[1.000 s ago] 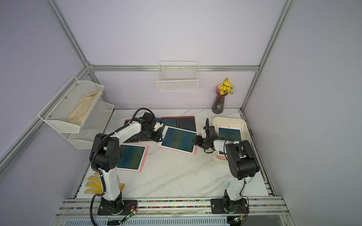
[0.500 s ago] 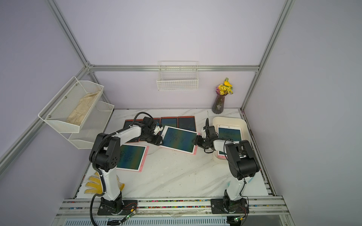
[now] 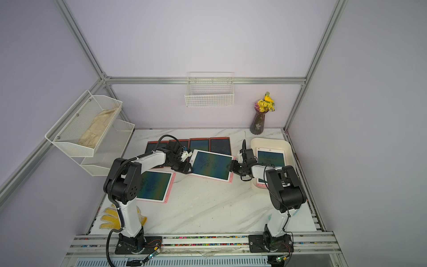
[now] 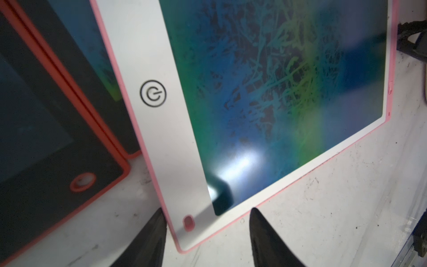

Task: Take out the writing tablet from the storage box
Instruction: Move the writing tablet to the center of the board.

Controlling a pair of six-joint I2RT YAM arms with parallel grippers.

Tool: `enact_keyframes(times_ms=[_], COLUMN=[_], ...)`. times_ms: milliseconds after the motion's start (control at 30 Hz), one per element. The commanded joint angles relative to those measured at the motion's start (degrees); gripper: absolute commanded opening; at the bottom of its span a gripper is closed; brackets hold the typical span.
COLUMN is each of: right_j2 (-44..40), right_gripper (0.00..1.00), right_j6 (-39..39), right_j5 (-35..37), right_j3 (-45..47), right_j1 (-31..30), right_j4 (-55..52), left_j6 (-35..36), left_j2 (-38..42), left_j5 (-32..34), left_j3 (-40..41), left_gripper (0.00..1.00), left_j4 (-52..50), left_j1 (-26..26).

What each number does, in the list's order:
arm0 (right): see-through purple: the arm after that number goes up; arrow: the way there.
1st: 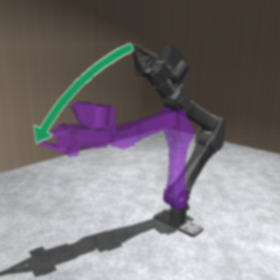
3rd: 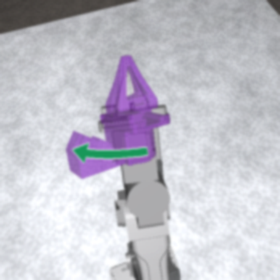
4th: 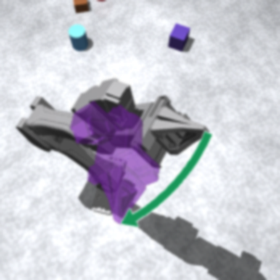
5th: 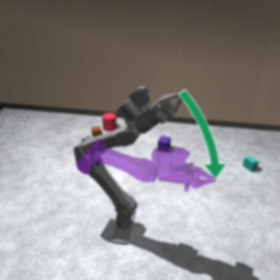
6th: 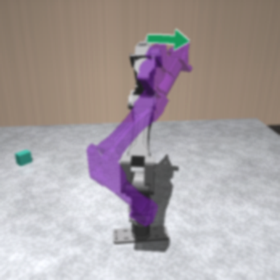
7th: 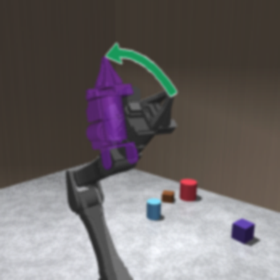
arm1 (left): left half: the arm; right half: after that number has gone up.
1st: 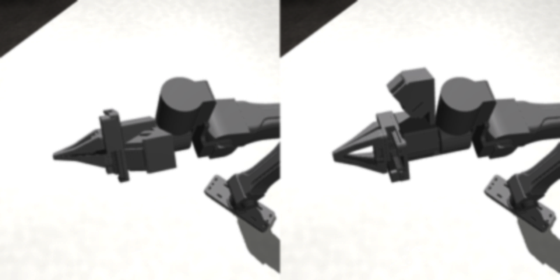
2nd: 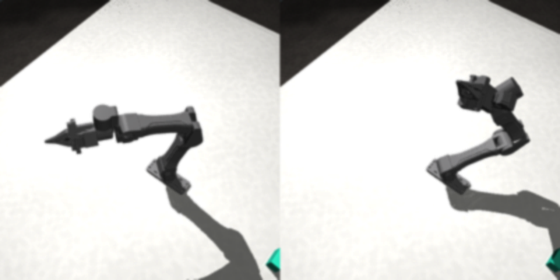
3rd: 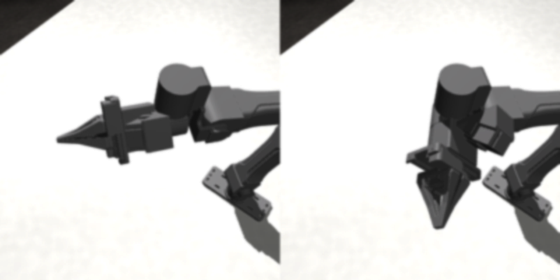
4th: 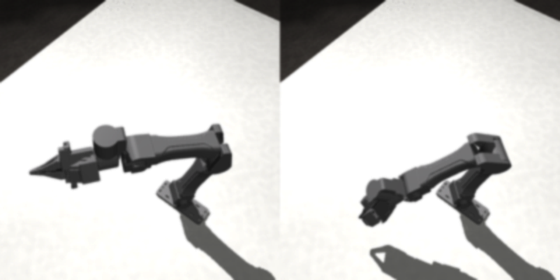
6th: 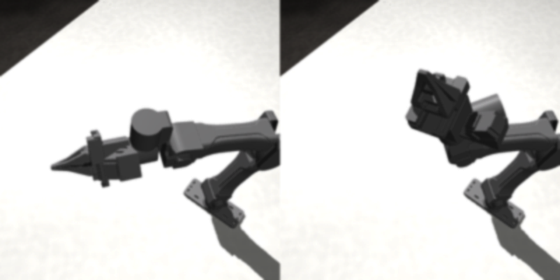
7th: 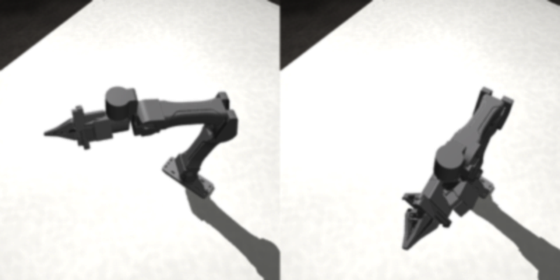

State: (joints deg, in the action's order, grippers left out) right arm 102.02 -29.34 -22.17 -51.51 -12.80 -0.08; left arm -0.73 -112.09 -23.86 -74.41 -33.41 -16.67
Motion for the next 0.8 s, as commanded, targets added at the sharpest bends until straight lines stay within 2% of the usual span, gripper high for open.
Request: enact_keyframes(times_ms=[0,233,500,767], right_j2=[0.26,-2.02,-5.05,-8.83], right_gripper=[0.58,0.47,0.46,0.44], right_j6=[0.6,1.13,-0.38,-4.41], right_j5=[-0.59,-0.76,-1.03,0.79], right_j3=[0.11,1.05,4.38,6.52], right_j1=[-1.33,-1.53,-4.06,-10.34], right_j4=[-1.57,-3.04,-2.91,-3.79], left_j6=[-2.49,-4.4,-5.95,-8.52], left_j2=[2.85,6.43,10.62,16.03], left_j5=[-4.66,-6.49,-5.72,-4.24], left_j3=[3.7,8.24,13.06,19.31], left_gripper=[0.54,0.53,0.53,0.53], left_j4=[1.53,4.65,5.83,7.71], left_j1=[-0.36,-1.64,-2.6,-4.24])
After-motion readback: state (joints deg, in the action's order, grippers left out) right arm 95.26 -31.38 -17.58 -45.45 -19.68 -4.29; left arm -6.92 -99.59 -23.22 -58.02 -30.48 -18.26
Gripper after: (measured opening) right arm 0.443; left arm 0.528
